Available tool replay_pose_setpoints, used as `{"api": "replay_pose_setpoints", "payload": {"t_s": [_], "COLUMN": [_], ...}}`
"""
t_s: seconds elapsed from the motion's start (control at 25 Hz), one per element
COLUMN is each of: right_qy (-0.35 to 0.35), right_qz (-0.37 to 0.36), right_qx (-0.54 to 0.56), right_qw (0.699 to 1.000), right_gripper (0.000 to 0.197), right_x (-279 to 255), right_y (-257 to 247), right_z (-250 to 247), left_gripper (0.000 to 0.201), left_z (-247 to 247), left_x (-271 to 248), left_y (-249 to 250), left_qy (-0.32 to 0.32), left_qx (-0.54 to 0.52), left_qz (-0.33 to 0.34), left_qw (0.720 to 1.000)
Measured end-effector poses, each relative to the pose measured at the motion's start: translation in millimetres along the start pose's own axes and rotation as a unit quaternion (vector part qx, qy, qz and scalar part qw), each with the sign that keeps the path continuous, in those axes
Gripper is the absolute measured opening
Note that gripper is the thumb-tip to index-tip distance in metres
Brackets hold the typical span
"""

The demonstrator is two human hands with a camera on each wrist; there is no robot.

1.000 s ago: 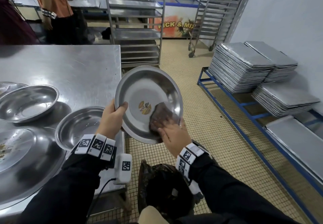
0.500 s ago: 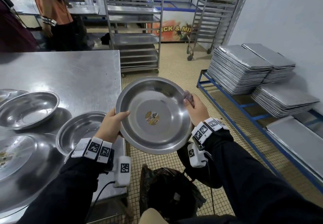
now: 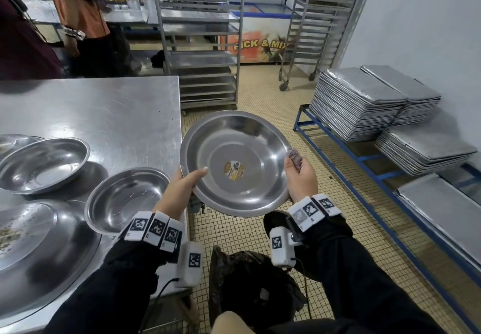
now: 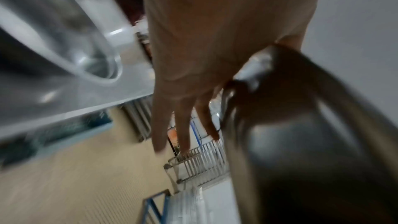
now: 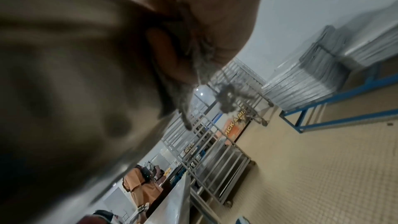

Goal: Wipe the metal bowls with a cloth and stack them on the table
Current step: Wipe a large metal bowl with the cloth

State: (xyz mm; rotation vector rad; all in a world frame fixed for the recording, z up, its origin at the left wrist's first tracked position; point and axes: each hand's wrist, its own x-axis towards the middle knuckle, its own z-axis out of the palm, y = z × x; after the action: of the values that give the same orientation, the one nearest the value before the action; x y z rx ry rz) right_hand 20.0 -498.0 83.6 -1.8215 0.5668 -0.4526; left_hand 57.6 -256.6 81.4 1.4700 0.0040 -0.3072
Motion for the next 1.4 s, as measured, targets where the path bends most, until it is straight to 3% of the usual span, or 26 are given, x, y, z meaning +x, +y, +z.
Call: {"api": "replay_pose_setpoints", "payload": {"t_s": [0.12, 0.2, 0.28, 0.48, 0.64, 0.84, 0.96, 1.08, 1.16, 1.32, 1.4], "right_qy": [-0.069, -0.095, -0.091, 0.004, 0.045, -0.028, -0.054, -0.014, 0.016, 0.060, 0.048], "right_qz": [-0.024, -0.025, -0.003, 0.032, 0.038, 0.018, 0.008, 0.019, 0.022, 0.024, 0.025], "right_qx": [-0.067, -0.083, -0.042, 0.053, 0.073, 0.027, 0.021, 0.065, 0.096, 0.141, 0.122], "right_qw": [0.995, 0.992, 0.995, 0.998, 0.996, 0.999, 0.998, 0.998, 0.995, 0.988, 0.991], "right_gripper": [0.026, 0.029, 0.029, 0.024, 0.024, 0.023, 0.024, 0.020, 0.019, 0.021, 0.020], "right_x": [7, 7, 3, -20, -27, -8, -5, -16, -28, -39, -35], "right_y": [-14, -17, -16, -11, -14, -25, -26, -26, -26, -27, -25], "right_z": [-19, -22, -18, 8, 13, -20, -26, -16, -1, 9, 1], "left_gripper": [0.042, 0.041, 0.038, 0.039, 0.038, 0.046, 0.042, 0.038, 0.035, 0.036, 0.050], "left_z": [-13, -15, -14, 14, 29, 5, 0, 16, 30, 38, 29], "left_x": [-1, -2, 1, -3, -9, -3, 2, 0, -4, -7, -4], "left_y": [-1, -4, -7, -5, -12, -1, 5, 8, 6, -6, -10], "left_qy": [-0.119, -0.090, -0.020, 0.049, -0.007, -0.102, -0.070, 0.035, 0.057, -0.016, -0.053], "left_qx": [-0.080, -0.104, -0.110, -0.089, -0.045, -0.155, -0.140, -0.069, -0.063, -0.030, -0.080], "left_qz": [-0.040, -0.038, -0.035, -0.005, -0.003, 0.092, 0.064, 0.043, 0.050, 0.050, 0.066], "left_qw": [0.989, 0.990, 0.993, 0.995, 0.999, 0.978, 0.986, 0.996, 0.995, 0.998, 0.993]}}
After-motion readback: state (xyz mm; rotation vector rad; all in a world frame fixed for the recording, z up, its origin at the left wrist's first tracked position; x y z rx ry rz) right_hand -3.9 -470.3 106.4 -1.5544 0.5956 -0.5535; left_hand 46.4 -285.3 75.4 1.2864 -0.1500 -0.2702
